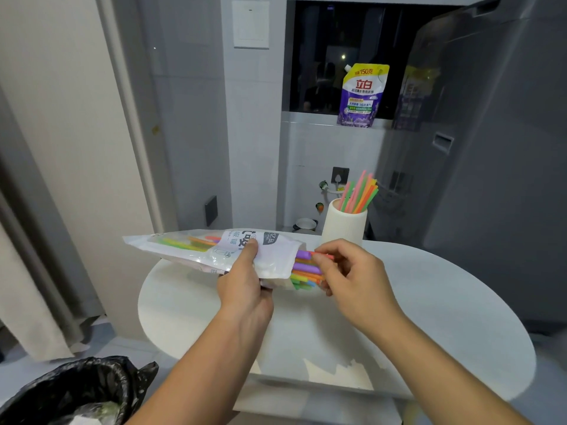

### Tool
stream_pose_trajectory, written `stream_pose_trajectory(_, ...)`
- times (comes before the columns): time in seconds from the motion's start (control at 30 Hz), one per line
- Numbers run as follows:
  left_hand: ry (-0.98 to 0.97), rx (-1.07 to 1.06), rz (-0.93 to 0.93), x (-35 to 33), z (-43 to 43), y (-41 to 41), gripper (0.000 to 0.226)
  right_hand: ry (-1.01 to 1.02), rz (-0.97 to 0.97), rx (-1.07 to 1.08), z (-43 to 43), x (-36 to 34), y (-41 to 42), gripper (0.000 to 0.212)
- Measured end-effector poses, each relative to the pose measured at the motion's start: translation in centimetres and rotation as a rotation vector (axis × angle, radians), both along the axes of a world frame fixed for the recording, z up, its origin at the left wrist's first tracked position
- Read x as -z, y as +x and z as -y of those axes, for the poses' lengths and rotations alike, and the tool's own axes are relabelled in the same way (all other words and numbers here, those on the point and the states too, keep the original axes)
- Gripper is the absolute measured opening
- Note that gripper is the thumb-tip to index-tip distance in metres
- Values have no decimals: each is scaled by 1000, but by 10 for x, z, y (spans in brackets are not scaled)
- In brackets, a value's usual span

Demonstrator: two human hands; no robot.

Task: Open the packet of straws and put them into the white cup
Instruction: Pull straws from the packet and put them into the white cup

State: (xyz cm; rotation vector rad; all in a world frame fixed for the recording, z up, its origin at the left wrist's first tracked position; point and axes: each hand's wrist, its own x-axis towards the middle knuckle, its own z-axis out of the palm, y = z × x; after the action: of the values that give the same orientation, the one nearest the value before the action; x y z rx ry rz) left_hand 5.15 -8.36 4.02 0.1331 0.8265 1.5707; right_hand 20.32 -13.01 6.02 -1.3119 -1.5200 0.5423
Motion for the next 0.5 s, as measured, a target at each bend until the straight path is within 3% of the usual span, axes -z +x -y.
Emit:
stream_pose_trajectory(0.23, -18, -20, 33, -1, 0, -3, 48, 32, -59, 94, 2, 1, 8, 8)
stream_pose_trajectory(0.4, -28, -34, 35, -2, 1, -5, 48, -69, -305, 75, 2, -4, 3, 6)
stream_pose_trajectory(0.5, -24, -55, 39, -1, 0, -6, 48, -90, -317, 47, 5, -5, 1, 6)
